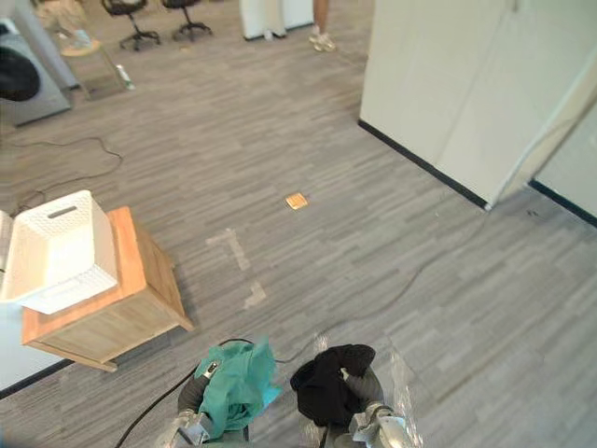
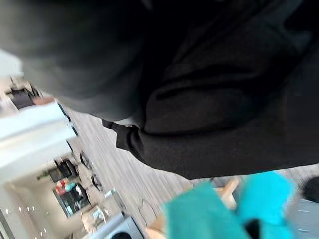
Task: Tidy the bed and pick cloth on bed and put in laundry
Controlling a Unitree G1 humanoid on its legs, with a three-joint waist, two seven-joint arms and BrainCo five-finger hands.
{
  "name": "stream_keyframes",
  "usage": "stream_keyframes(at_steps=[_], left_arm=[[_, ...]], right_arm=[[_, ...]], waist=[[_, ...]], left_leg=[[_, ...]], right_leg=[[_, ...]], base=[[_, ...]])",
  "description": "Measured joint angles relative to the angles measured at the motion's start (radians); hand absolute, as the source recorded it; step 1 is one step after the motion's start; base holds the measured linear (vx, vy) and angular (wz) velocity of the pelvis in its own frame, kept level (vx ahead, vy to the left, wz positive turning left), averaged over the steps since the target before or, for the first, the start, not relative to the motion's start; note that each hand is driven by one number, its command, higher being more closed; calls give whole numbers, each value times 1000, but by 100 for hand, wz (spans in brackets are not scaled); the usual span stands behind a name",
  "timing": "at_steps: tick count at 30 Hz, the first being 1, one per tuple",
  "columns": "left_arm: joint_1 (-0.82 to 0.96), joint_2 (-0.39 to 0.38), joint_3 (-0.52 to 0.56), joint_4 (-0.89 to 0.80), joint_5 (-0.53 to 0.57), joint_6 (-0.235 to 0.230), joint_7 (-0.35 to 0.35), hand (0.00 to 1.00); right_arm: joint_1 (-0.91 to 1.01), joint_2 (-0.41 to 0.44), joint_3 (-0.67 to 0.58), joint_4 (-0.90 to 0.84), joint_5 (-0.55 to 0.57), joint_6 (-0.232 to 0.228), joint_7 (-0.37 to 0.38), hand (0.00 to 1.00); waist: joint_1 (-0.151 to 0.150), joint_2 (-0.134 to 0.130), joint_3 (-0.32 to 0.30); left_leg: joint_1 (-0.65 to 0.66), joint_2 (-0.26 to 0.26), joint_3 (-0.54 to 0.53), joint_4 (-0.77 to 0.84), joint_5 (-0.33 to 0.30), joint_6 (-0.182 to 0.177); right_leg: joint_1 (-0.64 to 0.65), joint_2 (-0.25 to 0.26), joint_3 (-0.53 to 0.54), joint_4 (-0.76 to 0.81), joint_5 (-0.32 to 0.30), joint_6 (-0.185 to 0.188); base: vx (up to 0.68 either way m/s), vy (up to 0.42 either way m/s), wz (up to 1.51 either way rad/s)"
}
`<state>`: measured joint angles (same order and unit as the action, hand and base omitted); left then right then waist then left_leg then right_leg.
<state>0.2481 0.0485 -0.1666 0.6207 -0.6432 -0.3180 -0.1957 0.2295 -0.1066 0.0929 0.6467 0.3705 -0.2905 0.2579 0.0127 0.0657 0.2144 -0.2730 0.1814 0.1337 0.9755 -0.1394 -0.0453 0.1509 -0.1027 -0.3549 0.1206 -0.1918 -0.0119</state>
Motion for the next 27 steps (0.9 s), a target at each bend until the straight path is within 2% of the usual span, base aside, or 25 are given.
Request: stream_keyframes(at_steps=[1,2,3,4,5,6,7,8,9,10,12,14,15,16,17,18,19,20,21,22,23,24,25,26,27], left_arm=[[0,-3,-1,-10,3,0,0,100],[0,-3,-2,-13,4,0,1,100],[-1,-6,-3,-14,4,0,5,100],[-4,-6,-20,-15,3,-1,10,100],[3,-6,-28,-16,3,-2,13,100],[-7,0,-27,-9,3,0,28,100],[-14,4,-24,-10,2,0,36,100],[-30,8,-20,-9,1,0,47,100],[-32,8,-21,-9,2,1,49,100],[-30,4,-22,-9,2,1,49,100],[-19,3,-20,-9,2,1,50,100],[-13,6,-19,-9,5,1,55,100],[-2,3,-18,-9,7,1,70,100],[12,6,-18,-10,8,1,77,100],[16,11,-18,-11,12,-1,84,100],[18,18,-18,-9,29,0,95,100],[27,27,-19,-5,38,0,111,100],[26,32,-18,-5,39,0,120,100],[29,43,-19,-5,46,-1,133,100],[28,48,-17,-5,45,-1,141,100],[27,49,-17,-5,45,-1,146,100],[19,49,-18,0,45,-1,156,100],[15,50,-17,0,44,-1,159,100],[-4,52,-8,1,44,1,159,100],[-11,53,-6,1,44,1,159,100]], right_arm=[[-1,-1,-3,-2,0,2,2,100],[-1,-1,-6,-4,-1,5,3,100],[-2,0,-13,-6,-1,9,6,100],[5,-1,-27,-27,-3,13,6,100],[10,-2,-35,-38,-6,14,6,100],[5,19,-43,-34,-34,26,1,100],[2,21,-41,-43,-51,25,-2,100],[-1,27,-36,-60,-89,25,-7,100],[-2,29,-33,-63,-123,24,-22,100],[-7,27,-32,-63,-143,25,-36,100],[-15,22,-33,-63,-161,27,-55,100],[-19,22,-34,-63,-168,33,-67,100],[-11,22,-39,-61,-174,39,-70,100],[3,25,-41,-62,-173,39,-71,100],[11,27,-41,-62,-170,39,-70,100],[21,28,-38,-61,-168,39,-68,100],[48,27,-40,-61,-168,38,-68,100],[54,27,-40,-62,-168,35,-68,100],[75,27,-38,-62,-165,25,-68,100],[96,27,-33,-63,-155,15,-68,100],[101,27,-32,-63,-151,10,-68,100],[101,27,-32,-62,-145,-1,-69,100],[98,27,-31,-62,-144,-6,-69,100],[96,27,-29,-61,-136,-17,-70,100],[92,27,-29,-61,-131,-20,-70,100]], waist=[[4,-4,0],[5,-6,0],[4,-7,0],[4,6,-7],[4,22,-8],[1,-8,-13],[-1,-24,-14],[7,-50,-8],[10,-70,-12],[19,-72,-13],[46,-65,-21],[51,-59,-31],[51,-57,-49],[48,-68,-52],[46,-76,-53],[44,-90,-55],[31,-93,-53],[26,-91,-53],[12,-98,-55],[3,-104,-57],[2,-104,-57],[-6,-96,-52],[-9,-93,-50],[-12,-85,-46],[-10,-81,-43]], left_leg=[[-9,-44,55,-149,-13,-6],[-6,-67,85,-247,-12,-6],[13,-103,125,-426,10,-9],[50,-156,201,-757,151,-11],[60,-161,234,-850,226,48],[87,-201,255,-897,243,186],[79,-212,251,-898,239,191],[75,-230,251,-889,217,203],[77,-247,258,-867,191,219],[93,-253,266,-855,166,229],[137,-255,270,-850,121,223],[164,-256,267,-860,92,213],[190,-259,257,-884,70,200],[232,-269,233,-905,55,195],[253,-276,215,-912,47,193],[298,-290,180,-927,35,187],[344,-293,142,-936,22,181],[364,-293,121,-938,16,179],[393,-291,78,-938,3,177],[413,-290,40,-937,-10,172],[419,-288,18,-935,-12,167],[434,-276,-20,-924,-12,165],[441,-270,-43,-916,-15,160],[457,-251,-106,-898,-28,137],[466,-242,-124,-899,-33,128]], right_leg=[[31,-16,-15,-24,-5,10],[45,-24,-23,-32,-5,19],[68,-32,-37,-35,-2,34],[88,-23,-56,-50,-18,62],[99,-6,-59,-55,-25,74],[112,-19,-74,-57,-38,98],[111,-26,-84,-62,-29,113],[126,-40,-94,-77,-10,144],[152,-49,-97,-87,8,157],[173,-56,-94,-87,29,170],[188,-62,-73,-42,66,184],[163,-78,-60,61,67,186],[110,-100,-44,209,68,188],[41,-141,-14,410,108,233],[1,-162,2,512,152,230],[-84,-198,34,735,193,209],[-153,-218,35,891,162,168],[-186,-216,35,939,134,144],[-238,-212,35,977,82,117],[-297,-204,34,947,35,108],[-322,-195,37,906,15,112],[-340,-171,33,772,-24,120],[-347,-158,34,693,-32,118],[-348,-118,41,429,-20,121],[-344,-104,47,337,4,124]], base=[[345,30,24],[333,65,25],[552,125,32],[571,140,35],[575,152,54],[365,94,50],[432,104,62],[383,68,57],[373,65,53],[325,50,32],[278,53,-1],[237,59,10],[276,94,33],[237,87,42],[260,79,53],[290,63,69],[302,56,74],[295,41,90],[273,8,100],[267,-11,104],[352,-60,111],[244,-49,93],[411,-107,141],[365,-128,112],[434,-164,118]])
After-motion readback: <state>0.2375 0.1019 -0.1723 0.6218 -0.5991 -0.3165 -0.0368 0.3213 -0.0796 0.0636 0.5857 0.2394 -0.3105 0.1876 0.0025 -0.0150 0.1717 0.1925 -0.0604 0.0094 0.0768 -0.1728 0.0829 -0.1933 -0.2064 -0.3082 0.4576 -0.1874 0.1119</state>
